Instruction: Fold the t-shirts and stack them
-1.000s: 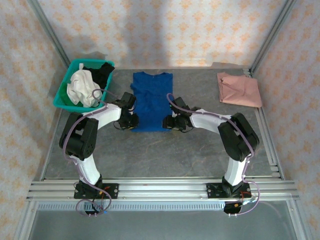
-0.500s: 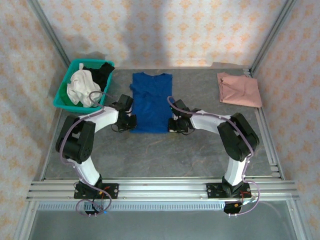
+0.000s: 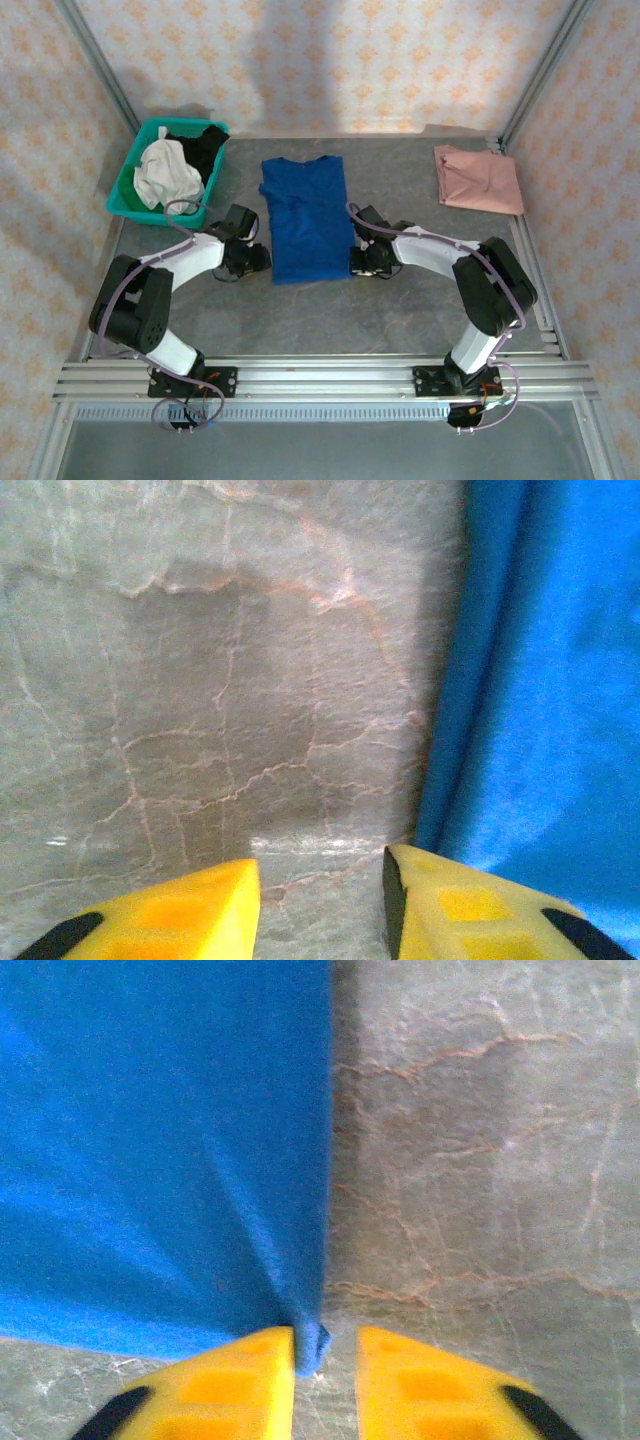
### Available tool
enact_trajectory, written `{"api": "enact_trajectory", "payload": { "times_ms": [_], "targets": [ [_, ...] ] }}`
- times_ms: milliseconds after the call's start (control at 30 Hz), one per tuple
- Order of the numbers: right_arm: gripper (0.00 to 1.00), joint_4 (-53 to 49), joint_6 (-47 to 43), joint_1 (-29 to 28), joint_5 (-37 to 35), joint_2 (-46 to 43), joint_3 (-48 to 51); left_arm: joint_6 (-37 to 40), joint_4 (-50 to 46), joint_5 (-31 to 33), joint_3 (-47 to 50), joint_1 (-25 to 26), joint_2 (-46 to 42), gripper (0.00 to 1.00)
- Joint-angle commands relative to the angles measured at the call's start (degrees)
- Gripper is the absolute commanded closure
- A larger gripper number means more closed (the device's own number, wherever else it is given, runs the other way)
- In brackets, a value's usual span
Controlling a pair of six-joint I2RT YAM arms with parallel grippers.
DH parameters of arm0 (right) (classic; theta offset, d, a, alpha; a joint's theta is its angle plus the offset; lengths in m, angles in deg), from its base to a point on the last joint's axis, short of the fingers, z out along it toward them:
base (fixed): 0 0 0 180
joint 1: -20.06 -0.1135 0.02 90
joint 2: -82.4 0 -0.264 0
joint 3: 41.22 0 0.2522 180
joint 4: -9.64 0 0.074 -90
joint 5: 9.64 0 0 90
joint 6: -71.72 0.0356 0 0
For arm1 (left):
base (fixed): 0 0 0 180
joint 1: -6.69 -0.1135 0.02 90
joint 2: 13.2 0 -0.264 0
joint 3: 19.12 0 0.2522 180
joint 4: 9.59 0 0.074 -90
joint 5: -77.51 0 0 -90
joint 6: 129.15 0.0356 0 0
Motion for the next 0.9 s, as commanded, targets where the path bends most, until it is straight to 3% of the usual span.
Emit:
{"api": "enact_trajectory", "payload": {
  "times_ms": [0,100,333,400,500,633,867],
  "targets": [
    [0.59,-2.1,-0.5,0.2,-4.6,-2.5,-4.7,-0.4,-1.1,2.3,-5.0,-0.3,-1.0,0.55],
    [0.51,-0.7,-0.1,0.6,-8.3,-1.3,-8.0,-0.3,-0.5,0.3,-9.5,-0.1,4.0,0.57],
    [0.51,2.1,0.2,3.8,-7.6,6.3,-14.2,0.0,0.7,-1.5,-15.2,0.9,13.7,0.78],
    [0.51,2.4,0.1,4.1,-5.7,8.1,-15.5,0.0,0.4,-1.2,-15.7,0.9,14.7,0.80],
    [0.51,2.4,-0.2,4.2,-5.0,10.2,-16.9,-0.1,0.1,-0.4,-15.5,0.9,14.8,0.84],
    [0.51,3.1,-0.1,4.5,-4.7,12.0,-17.2,-0.3,0.0,0.1,-14.5,0.9,13.3,0.99],
    [0.59,4.9,0.8,4.8,-4.2,13.1,-16.4,-0.1,-2.0,1.5,-13.8,1.1,11.0,1.00]
  ]
}}
